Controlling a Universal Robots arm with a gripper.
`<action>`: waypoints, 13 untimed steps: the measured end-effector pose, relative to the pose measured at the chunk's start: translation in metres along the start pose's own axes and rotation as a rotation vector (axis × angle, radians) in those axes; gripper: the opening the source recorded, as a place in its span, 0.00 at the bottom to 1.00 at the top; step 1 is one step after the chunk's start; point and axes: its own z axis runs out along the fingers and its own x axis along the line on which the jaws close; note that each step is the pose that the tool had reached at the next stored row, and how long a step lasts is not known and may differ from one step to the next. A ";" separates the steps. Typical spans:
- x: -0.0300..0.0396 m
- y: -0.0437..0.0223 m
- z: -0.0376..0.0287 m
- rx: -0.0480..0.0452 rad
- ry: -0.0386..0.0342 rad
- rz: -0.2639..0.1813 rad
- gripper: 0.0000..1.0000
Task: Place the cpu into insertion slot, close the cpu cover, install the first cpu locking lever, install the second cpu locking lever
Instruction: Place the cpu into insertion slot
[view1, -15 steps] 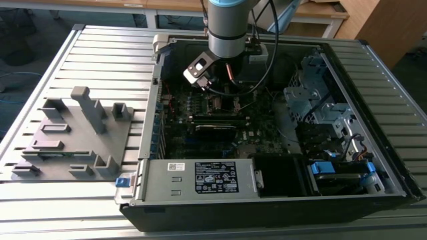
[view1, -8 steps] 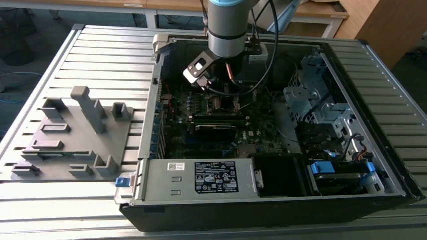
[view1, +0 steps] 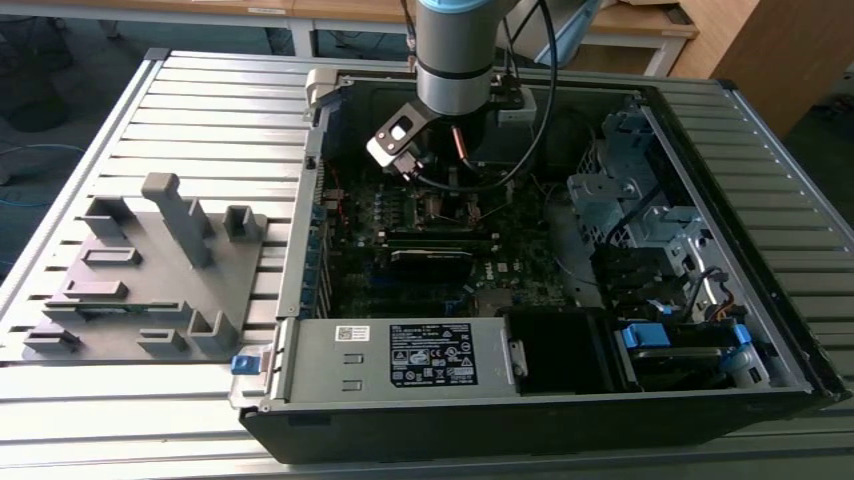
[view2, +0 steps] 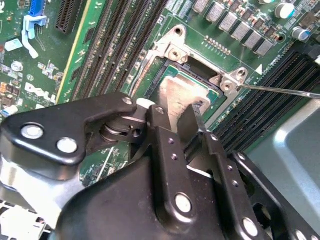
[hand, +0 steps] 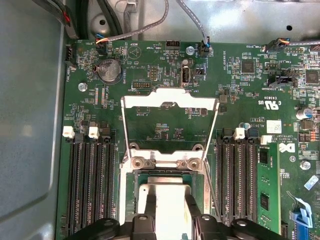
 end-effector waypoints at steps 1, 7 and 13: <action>0.0000 0.0000 0.0000 0.0000 0.0001 0.000 0.35; 0.0000 0.0002 -0.0028 -0.0001 0.0147 0.001 0.35; 0.0000 0.0002 -0.0028 0.0000 0.0155 0.001 0.35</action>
